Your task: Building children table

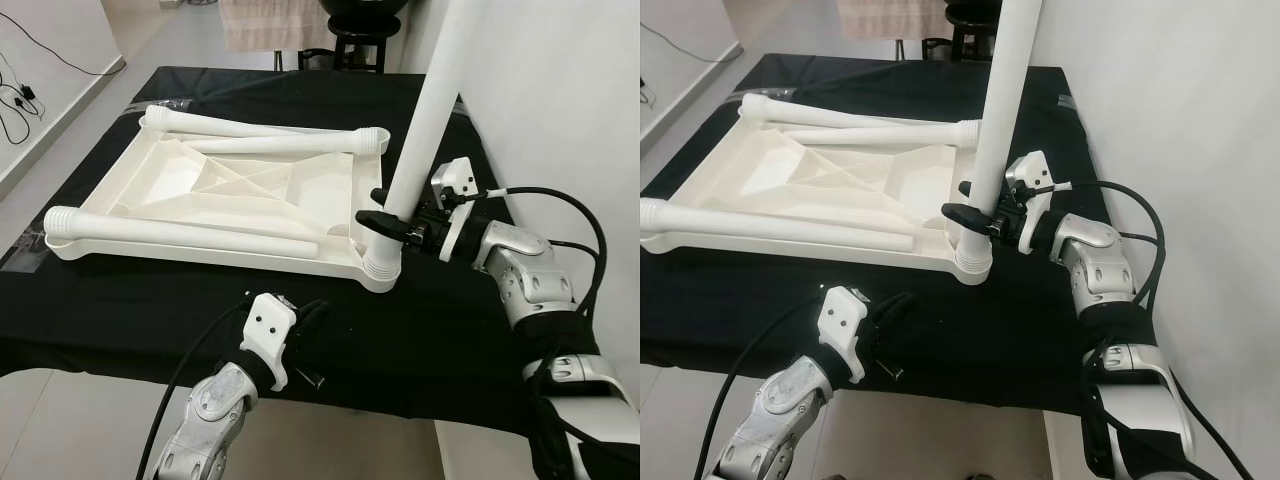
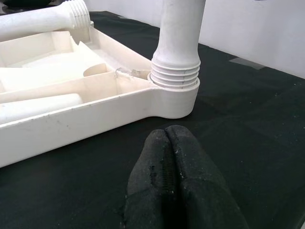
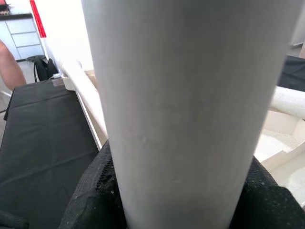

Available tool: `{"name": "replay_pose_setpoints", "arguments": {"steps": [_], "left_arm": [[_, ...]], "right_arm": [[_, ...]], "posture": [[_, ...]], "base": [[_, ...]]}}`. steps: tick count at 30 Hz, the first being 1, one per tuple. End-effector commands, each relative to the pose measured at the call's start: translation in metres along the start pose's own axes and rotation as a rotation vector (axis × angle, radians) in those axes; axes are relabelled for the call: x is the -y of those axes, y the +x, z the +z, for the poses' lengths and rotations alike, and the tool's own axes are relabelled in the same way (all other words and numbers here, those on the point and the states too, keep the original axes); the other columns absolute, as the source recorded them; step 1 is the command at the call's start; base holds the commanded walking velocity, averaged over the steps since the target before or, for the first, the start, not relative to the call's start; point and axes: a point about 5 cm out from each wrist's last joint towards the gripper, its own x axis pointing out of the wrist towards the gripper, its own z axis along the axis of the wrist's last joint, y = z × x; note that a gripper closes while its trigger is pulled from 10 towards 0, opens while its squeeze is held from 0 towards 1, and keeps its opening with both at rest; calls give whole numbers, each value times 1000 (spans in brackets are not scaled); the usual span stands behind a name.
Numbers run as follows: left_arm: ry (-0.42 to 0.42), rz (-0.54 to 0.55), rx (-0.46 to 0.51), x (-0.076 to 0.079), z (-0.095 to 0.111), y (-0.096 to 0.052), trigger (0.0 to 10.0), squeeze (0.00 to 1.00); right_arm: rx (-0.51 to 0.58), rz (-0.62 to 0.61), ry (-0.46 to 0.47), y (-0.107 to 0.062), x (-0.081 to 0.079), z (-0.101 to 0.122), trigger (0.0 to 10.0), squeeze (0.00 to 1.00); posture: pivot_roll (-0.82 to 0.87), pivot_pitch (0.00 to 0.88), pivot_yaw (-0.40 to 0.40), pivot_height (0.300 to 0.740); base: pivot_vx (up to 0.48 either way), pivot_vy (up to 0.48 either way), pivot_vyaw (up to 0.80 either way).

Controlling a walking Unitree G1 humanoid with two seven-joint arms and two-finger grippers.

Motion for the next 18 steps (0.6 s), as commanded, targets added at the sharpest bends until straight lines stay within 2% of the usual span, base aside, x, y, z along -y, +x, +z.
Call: {"name": "replay_pose_setpoints", "arguments": {"steps": [1,4,5,7,8,9,10,11,12,13,14,16,18], "left_arm": [[-20,-1,-2,1,-2,0,10000,0],[-20,-1,-2,1,-2,0,10000,0],[-20,0,-3,1,-2,0,10000,0],[-20,2,-3,1,-2,-1,10000,0],[-20,3,-4,0,-2,-1,10000,0],[-19,4,-4,-1,-1,-2,10000,0],[-19,5,-5,-1,-1,-1,10000,0],[-19,5,-5,-1,-1,-1,10000,0],[-19,5,-5,-1,-1,-1,10000,0],[-19,5,-6,-2,-1,0,10000,0],[-18,5,-7,-2,-1,-1,10000,0],[-19,4,-7,-2,-1,0,10000,0],[-21,2,-6,-2,-2,1,10000,0]], "right_arm": [[-20,10,38,3,-5,-12,0,0],[-20,3,40,2,-5,-13,0,0],[-34,-32,46,0,-8,-20,0,0],[-110,-207,46,-1,-13,-41,0,0],[-181,-455,33,-1,-13,-56,0,0],[-227,-627,14,-3,-13,-64,0,0],[-259,-681,99,-1,-37,-80,0,0],[-248,-670,175,4,-60,-88,0,0],[-248,-670,175,4,-60,-88,0,0],[-225,-626,231,8,-76,-91,0,0],[-215,-572,188,16,-90,-89,0,0],[-221,-552,106,21,-89,-88,0,0],[-221,-540,89,23,-84,-87,0,0]], "posture": [[39,104,-41,740],[39,104,-41,740],[37,109,-39,740],[34,114,-41,740],[31,116,-37,740],[26,119,-34,740],[24,125,-31,740],[28,125,-29,740],[28,125,-29,740],[28,125,-29,740],[20,127,-23,740],[7,119,-19,740],[17,113,-34,740]], "base": [[0,0,0],[0,0,0],[0,0,0],[0,0,0],[0,0,0],[0,0,0],[0,0,0],[0,0,0],[0,0,0],[0,0,0],[0,0,0],[0,0,0],[0,0,0]]}}
